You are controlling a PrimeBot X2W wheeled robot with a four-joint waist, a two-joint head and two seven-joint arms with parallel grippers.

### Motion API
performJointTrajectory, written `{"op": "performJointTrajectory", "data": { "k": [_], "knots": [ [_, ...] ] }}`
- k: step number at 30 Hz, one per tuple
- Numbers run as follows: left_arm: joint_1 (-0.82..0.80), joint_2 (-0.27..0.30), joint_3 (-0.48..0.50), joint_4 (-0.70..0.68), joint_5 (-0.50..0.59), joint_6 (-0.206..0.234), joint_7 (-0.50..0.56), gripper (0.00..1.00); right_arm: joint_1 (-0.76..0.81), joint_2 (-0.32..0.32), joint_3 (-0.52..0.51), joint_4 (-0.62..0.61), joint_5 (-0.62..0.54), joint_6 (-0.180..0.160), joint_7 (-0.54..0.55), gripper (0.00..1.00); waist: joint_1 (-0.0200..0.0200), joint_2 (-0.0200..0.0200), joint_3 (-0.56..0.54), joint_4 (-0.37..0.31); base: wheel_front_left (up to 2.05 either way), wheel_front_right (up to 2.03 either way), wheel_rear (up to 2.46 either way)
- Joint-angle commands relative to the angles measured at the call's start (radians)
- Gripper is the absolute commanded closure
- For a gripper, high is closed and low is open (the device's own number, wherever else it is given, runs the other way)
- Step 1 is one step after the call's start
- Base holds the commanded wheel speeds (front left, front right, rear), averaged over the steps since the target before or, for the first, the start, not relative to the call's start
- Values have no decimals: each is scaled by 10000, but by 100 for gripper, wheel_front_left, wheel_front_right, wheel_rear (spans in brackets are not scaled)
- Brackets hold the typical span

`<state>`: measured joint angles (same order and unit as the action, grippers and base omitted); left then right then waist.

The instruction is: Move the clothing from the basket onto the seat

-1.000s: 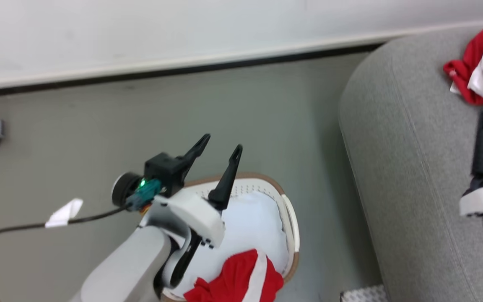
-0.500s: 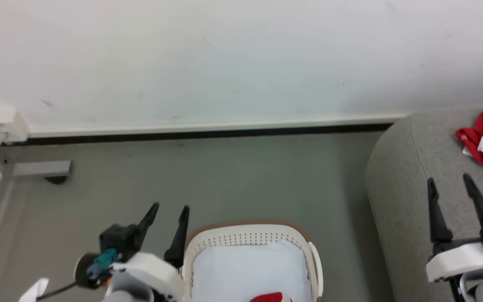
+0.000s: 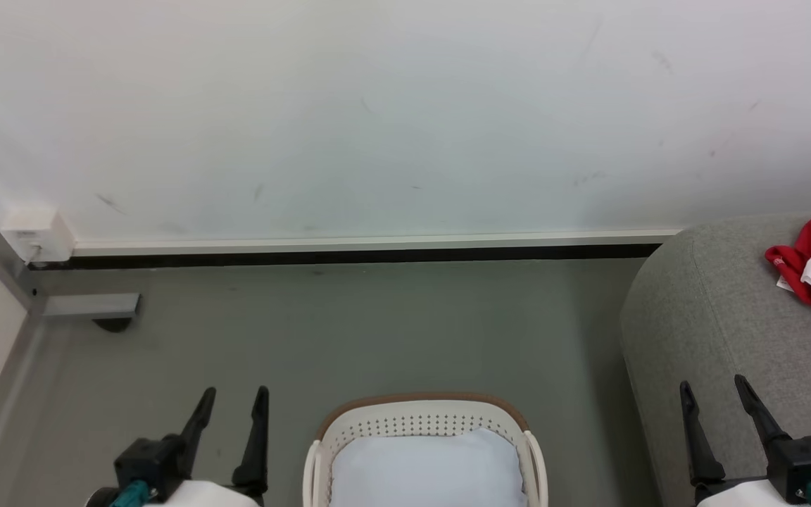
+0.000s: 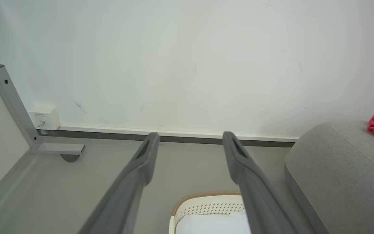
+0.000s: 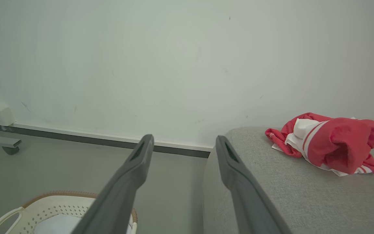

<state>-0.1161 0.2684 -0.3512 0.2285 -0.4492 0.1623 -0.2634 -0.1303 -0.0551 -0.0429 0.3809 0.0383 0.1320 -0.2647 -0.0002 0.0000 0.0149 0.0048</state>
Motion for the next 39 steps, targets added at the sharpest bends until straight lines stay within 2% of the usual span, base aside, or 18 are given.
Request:
{"op": "performJointTrajectory", "data": {
  "k": [1, 11, 19, 30, 39],
  "knots": [
    [234, -93, 202, -26, 221, -121, -16, 0, 149, 12, -43, 28, 38, -25, 6, 0, 2, 0, -13, -32, 0, 0, 0],
    [772, -854, 1351, 50, 1112, -1007, -13, 0, 269, 41, 56, 296, 326, -25, 6, 0, 2, 0, -130, -68, 0, 0, 0],
    [841, -1265, 1998, 205, 1662, -1512, -13, 0, 238, 44, 149, 347, 485, -25, 6, 0, 2, 0, -147, -199, 0, 0, 0],
    [809, -1665, 2523, 443, 2202, -1979, -14, 0, 200, 44, 68, 387, 480, -25, 6, 0, 2, 0, -197, -265, 0, 0, 0],
    [797, -1828, 2742, 492, 2426, -2180, -14, 0, 86, 44, 192, 354, 575, -25, 6, 0, 2, 0, -87, -345, 0, 0, 0]
  ]
}}
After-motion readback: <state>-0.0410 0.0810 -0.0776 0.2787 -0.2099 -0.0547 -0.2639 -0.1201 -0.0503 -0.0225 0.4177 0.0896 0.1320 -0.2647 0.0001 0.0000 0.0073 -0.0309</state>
